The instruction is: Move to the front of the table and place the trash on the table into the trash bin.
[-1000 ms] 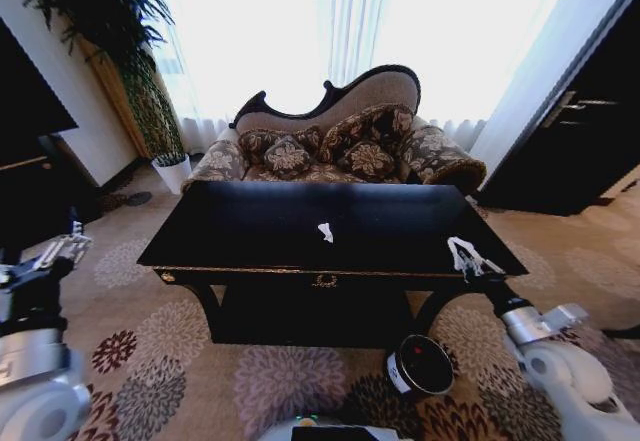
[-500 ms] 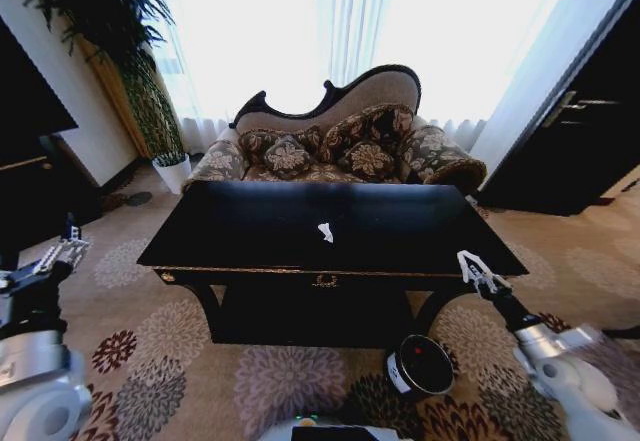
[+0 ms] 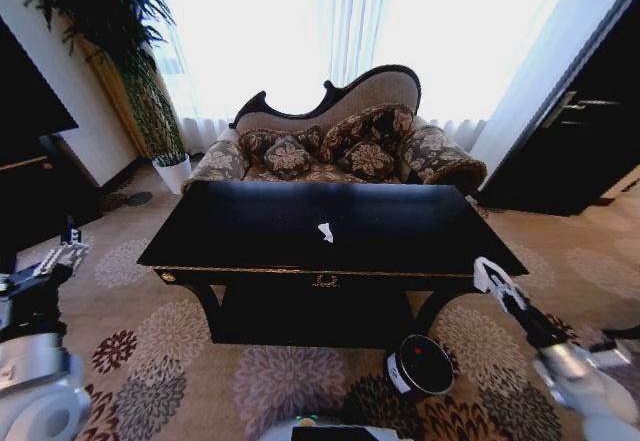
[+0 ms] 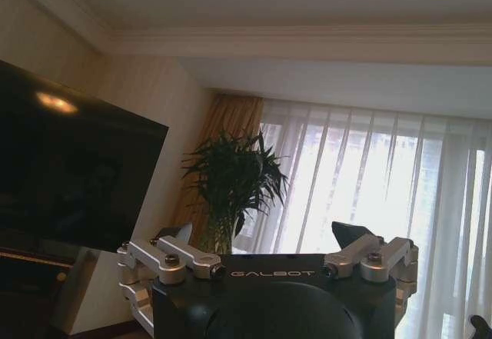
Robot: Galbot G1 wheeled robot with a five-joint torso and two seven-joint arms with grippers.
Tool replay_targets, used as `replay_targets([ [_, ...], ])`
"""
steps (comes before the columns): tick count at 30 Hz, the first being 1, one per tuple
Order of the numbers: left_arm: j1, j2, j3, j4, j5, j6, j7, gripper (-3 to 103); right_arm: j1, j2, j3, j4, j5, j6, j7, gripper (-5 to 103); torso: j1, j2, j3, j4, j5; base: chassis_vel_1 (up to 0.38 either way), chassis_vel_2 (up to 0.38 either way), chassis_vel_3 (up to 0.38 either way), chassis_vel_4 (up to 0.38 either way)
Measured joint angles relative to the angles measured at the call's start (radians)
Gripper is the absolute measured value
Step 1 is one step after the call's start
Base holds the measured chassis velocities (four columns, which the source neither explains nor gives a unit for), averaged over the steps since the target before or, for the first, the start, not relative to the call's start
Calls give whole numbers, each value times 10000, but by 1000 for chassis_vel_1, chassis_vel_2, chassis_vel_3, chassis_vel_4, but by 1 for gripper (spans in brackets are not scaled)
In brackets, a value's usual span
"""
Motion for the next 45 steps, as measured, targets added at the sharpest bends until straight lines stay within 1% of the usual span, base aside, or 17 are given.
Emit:
replay_targets([
  [4, -29, 1, 63, 24, 23, 0, 4, 100, -38, 136, -25, -651, -116, -116, -368, 0, 0, 0, 0, -3, 2, 0, 0, 0, 0],
  [8, -22, 16, 113, 17, 34, 0, 7, 100, 154, 458, -485, -1371, -597, -102, -600, 0, 0, 0, 0, 1, 0, 0, 0, 0, 0],
  [9, -22, 16, 113, 17, 34, 0, 7, 100, 154, 458, -485, -1371, -597, -102, -600, 0, 0, 0, 0, 1, 0, 0, 0, 0, 0],
  [13, 41, 97, -10, 3, -9, 0, 9, 100, 329, 799, -1136, -1917, -1611, 350, -294, 0, 0, 0, 0, -1, 0, 0, 0, 0, 0],
  [14, 77, 135, -99, 3, -50, -5, 9, 100, 437, 922, -1473, -2192, -2183, 649, 102, 0, 0, 0, 0, -1, 0, 0, 0, 0, 0],
  [15, 77, 135, -99, 3, -50, -5, 9, 100, 437, 922, -1473, -2192, -2183, 649, 102, 0, 0, 0, 0, -1, 0, 0, 0, 0, 0],
  [17, 126, 165, -201, 8, -67, -38, 8, 100, 652, 1067, -1801, -2543, -3057, 956, 664, 0, -1, 0, -1, 0, 0, 0, 0, 0, 0],
  [19, 177, 189, -258, 12, -82, -64, 8, 100, 890, 1185, -2148, -2894, -4141, 1267, 1621, 0, 0, -1, 0, 0, 0, 0, 0, 0, 0],
  [20, 177, 189, -258, 12, -82, -64, 8, 100, 890, 1185, -2148, -2894, -4141, 1267, 1621, 0, 0, -1, 0, 0, 0, 0, 0, 0, 0],
  [23, 228, 222, -315, 12, -99, -81, 8, 100, 1185, 1277, -2667, -3277, -5803, 1618, 3433, 0, 0, 0, 0, 0, -1, 0, 0, 0, 0],
  [24, 228, 222, -315, 12, -99, -81, 8, 100, 1185, 1277, -2667, -3277, -5803, 1618, 3433, 0, 0, 0, 0, 0, -1, 0, 0, 0, 0],
  [27, 263, 209, -315, -2, -91, -82, 7, 100, 1429, 1322, -3172, -3526, -6962, 1664, 5140, 0, -1, 0, 0, 0, -1, 0, 0, 0, 0],
  [29, 281, 159, -273, -31, -43, -82, 7, 100, 1611, 1337, -3614, -3687, -7380, 1545, 6355, 0, 0, 0, 0, 1, -1, 0, 0, 0, 0],
  [30, 281, 159, -273, -31, -43, -82, 7, 100, 1611, 1337, -3614, -3687, -7380, 1545, 6355, 0, 0, 0, 0, 1, -1, 0, 0, 0, 0],
  [33, 331, 57, -220, -79, 71, -82, 7, 100, 1999, 1342, -4192, -4140, -7552, 1334, 7681, 0, 0, 0, 0, -1, -1, 0, 0, 0, 0],
  [38, 412, -30, -243, -130, 189, -83, 7, 100, 2725, 1370, -4518, -4957, -8080, 1203, 8258, 0, 0, 0, 0, 1, 0, 0, 0, 0, 0],
  [45, 447, -138, -203, -164, 457, -144, 25, 100, 3430, 1557, -4728, -5830, -8891, 987, 8331, 0, 0, 0, 1, 0, 0, 0, 0, 0, 0],
])
